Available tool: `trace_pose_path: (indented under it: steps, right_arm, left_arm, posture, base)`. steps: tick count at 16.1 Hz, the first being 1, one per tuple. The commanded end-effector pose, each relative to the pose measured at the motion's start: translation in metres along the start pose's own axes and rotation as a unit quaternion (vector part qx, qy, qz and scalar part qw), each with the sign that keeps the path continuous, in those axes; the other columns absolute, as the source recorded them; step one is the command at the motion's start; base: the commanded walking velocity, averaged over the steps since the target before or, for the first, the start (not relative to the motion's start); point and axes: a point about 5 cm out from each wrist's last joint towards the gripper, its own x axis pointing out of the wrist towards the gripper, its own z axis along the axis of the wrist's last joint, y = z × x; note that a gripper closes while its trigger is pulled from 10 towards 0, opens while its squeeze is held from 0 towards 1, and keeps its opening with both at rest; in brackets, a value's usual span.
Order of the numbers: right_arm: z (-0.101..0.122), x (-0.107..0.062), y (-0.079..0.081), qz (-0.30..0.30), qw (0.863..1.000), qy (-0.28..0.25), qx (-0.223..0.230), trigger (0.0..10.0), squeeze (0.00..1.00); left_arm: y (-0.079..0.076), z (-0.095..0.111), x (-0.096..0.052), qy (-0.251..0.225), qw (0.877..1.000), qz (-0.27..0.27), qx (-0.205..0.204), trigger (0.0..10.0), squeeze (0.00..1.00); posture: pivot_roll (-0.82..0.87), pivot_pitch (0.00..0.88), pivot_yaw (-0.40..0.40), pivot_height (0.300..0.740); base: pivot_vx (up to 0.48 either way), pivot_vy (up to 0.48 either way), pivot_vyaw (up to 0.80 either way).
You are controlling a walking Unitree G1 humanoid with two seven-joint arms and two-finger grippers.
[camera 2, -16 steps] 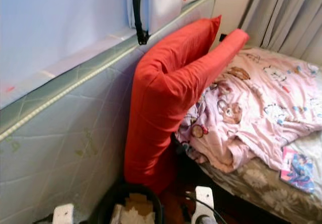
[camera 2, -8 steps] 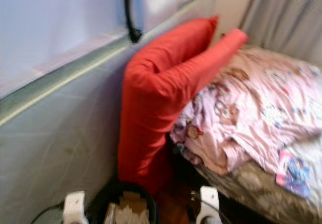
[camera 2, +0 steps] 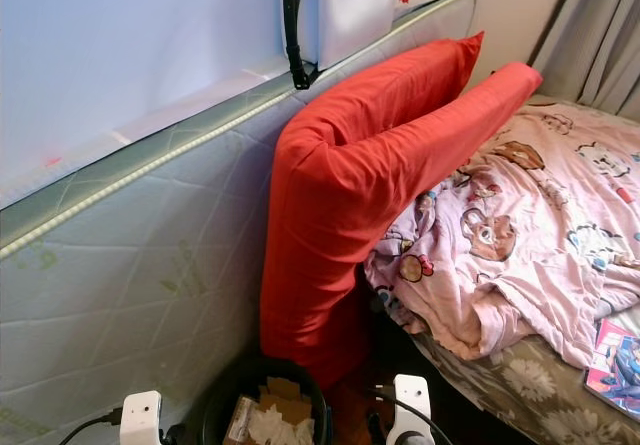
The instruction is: Clean up the room
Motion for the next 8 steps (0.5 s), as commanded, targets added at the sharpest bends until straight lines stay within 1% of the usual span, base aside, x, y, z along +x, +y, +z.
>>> trace_pose_path:
  steps: [1,4,8]
  right_arm:
    - [0.0028,0.0002,-0.0023,-0.003,1.000,-0.004,-0.002,10.0,0.00]
    - [0.0028,0.0001,-0.0026,-0.004,1.000,-0.004,-0.002,10.0,0.00]
    - [0.0028,0.0002,-0.0024,-0.004,1.000,-0.003,-0.001,10.0,0.00]
  left_arm:
    - [-0.0009,-0.0010,-0.0001,0.002,1.000,0.001,-0.005,10.0,0.00]
    - [-0.0038,-0.0025,-0.0002,0.005,1.000,-0.002,-0.006,10.0,0.00]
    - [-0.0032,-0.0032,-0.0008,0.004,1.000,-0.004,0.000,10.0,0.00]
  posture:
    - [0.09,0.024,-0.061,0.740]
    - [0.09,0.025,-0.062,0.740]
    - [0.09,0.026,-0.060,0.740]
  base:
    - [0.000,0.000,0.00]
    - [0.000,0.000,0.00]
    - [0.000,0.000,0.00]
